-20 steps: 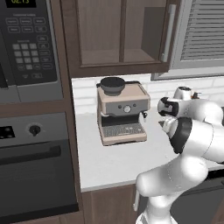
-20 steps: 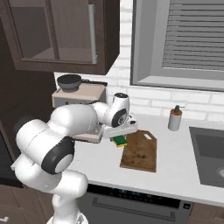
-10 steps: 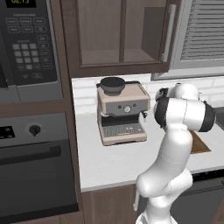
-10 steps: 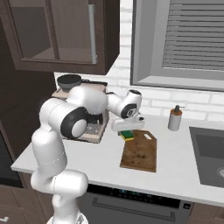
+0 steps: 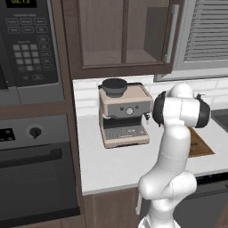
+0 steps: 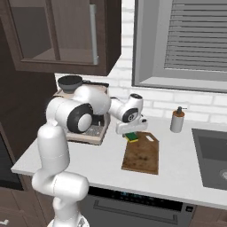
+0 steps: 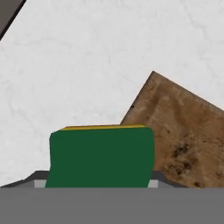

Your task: Pick up the sponge from the counter and clean the cutting board by briefly scrubbing or pressing down on the cutting board. Once finished, release the sponge.

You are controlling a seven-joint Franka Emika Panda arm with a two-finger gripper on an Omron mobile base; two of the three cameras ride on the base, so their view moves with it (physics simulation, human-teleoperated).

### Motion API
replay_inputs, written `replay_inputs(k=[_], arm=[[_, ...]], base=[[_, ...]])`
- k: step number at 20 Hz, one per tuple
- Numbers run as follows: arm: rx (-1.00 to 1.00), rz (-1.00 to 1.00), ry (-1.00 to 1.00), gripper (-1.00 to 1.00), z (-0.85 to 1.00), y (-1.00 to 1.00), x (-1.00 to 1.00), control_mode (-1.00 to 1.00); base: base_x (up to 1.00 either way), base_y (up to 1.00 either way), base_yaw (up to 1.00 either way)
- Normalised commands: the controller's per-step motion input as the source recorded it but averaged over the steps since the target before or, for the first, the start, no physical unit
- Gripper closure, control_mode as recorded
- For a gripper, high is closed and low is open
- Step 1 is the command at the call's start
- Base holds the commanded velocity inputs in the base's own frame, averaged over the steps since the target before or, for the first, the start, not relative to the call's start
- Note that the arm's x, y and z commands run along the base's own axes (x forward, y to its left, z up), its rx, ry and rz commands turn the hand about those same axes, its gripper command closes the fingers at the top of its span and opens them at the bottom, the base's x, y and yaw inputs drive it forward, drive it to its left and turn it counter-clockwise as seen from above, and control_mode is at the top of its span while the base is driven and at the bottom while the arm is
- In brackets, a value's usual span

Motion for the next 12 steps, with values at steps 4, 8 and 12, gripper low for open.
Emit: replay_inputs(k=[4,8,12], arm=[[-0.07,0.00,-0.18,1.00,-0.24,-0.05,0.01,-1.00],[-0.01,0.00,-0.16,1.00,-0.22,-0.20,0.00,-1.00],[0.00,0.00,-0.08,1.00,-0.16,-0.38,0.00,-1.00]], base=[[0.00,0.00,0.00],[0.00,0.00,0.00],[0.00,0.00,0.00]])
